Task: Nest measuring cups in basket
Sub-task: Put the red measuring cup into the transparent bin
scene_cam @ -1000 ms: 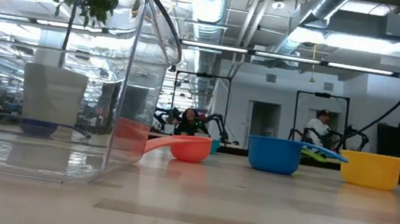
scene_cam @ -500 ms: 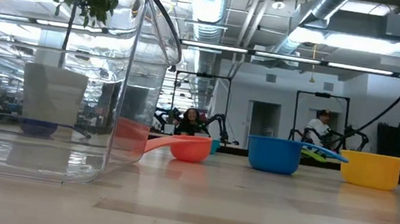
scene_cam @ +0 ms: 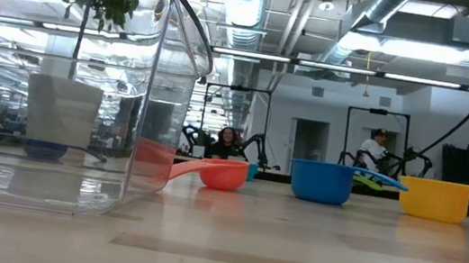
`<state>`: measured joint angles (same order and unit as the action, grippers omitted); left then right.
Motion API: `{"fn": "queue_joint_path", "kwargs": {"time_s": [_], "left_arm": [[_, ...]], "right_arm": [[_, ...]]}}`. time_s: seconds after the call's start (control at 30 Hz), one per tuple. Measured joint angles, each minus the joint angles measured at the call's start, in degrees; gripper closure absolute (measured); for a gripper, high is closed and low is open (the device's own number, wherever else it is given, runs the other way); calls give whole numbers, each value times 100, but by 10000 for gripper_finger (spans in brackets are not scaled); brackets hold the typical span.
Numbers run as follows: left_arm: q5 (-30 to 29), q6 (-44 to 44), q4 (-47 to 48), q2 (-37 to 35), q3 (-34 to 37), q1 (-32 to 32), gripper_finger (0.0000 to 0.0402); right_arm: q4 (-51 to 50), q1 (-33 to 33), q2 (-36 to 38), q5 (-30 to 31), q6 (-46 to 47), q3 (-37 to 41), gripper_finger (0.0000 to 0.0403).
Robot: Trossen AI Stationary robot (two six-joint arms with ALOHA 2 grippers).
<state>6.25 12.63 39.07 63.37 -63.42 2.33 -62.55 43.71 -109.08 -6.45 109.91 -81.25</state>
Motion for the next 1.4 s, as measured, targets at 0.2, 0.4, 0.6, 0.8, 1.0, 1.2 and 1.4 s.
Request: {"fn": "queue_joint_path", "kwargs": {"time_s": [0.2,0.4,0.6,0.8,1.0,1.2,1.4], "left_arm": [[106,-260,2,0,-2,2,308],[111,-444,2,0,-2,2,308],[111,-421,2,0,-4,2,308],[108,-443,2,0,-4,1,308],[106,-440,2,0,-6,1,308],[98,-447,2,0,-6,2,308],[95,-462,2,0,-6,2,308]], "right_arm": [[-236,-53,0,56,-88,0,332],[13,35,-7,44,-326,217,332],[66,6,-4,96,-532,427,332],[345,0,-4,97,-820,782,332],[803,-310,-4,187,-1279,782,332],[1254,-843,-4,287,-1941,782,332],[1982,-1439,-4,532,-2709,782,332]]}}
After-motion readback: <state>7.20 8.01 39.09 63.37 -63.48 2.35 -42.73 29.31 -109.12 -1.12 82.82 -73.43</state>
